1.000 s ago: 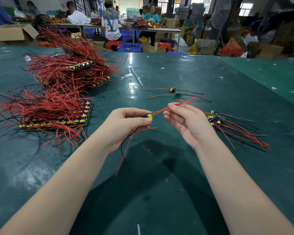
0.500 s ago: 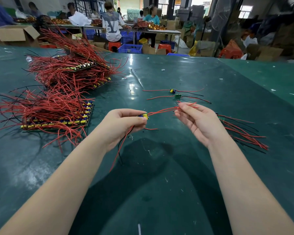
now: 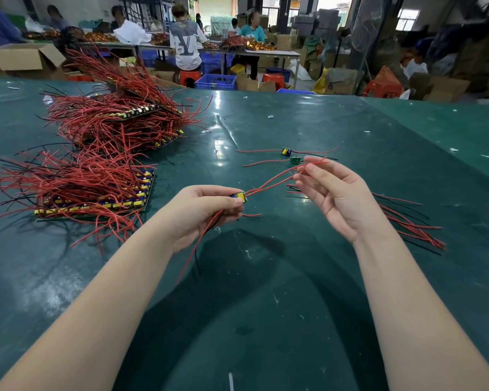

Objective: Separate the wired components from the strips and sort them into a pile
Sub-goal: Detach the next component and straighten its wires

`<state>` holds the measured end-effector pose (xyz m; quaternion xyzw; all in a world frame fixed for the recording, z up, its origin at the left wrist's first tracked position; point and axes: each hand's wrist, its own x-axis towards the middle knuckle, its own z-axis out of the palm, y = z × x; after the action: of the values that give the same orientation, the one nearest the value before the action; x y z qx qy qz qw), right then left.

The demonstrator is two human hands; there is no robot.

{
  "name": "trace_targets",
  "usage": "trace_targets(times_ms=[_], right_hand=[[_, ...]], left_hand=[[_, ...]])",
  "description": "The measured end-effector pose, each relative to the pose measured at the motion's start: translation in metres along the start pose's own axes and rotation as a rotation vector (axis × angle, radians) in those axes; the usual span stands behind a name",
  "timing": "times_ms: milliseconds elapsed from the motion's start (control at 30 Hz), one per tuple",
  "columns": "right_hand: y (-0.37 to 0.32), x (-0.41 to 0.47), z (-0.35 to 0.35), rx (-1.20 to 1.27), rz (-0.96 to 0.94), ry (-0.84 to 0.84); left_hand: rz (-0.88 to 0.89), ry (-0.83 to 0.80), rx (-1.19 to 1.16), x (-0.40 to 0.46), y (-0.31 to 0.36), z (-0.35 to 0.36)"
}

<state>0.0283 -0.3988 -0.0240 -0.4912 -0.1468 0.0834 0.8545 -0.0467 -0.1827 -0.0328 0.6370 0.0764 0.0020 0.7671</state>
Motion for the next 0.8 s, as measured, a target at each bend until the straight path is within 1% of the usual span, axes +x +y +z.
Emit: trace_targets(times_ms=[300,467,567,667,733,800], right_hand=[[-0.0055,-0.0015,-0.0015,-0.030,-0.011,-0.002],[-0.0075,-0.0009,-0.0054,-0.116,0.000,-0.013],[-0.0056,-0.0004,-0.0056,-0.152,0.025,0.018],[-0.0054,-0.0002,-0.0051,-0.141,0.095,0.067],[-0.0072,-0.0005,-0.0039,-0.077,0.200,0.114],[-0.0097,-0.0016,-0.0025,0.039,0.340,0.174]], left_hand=[[-0.032,-0.008,-0.030,0.0024,0.0008,-0.0047],[-0.037,0.009,-0.101,0.0033,0.0039,-0.0084],[-0.024,0.016,-0.105,0.0031,0.0051,-0.0098],[-0.021,0.001,-0.085,0.0020,0.0052,-0.0099],[-0.011,-0.008,-0.077,0.0015,0.0051,-0.0097],[0.010,-0.015,-0.065,0.0014,0.0052,-0.0101]])
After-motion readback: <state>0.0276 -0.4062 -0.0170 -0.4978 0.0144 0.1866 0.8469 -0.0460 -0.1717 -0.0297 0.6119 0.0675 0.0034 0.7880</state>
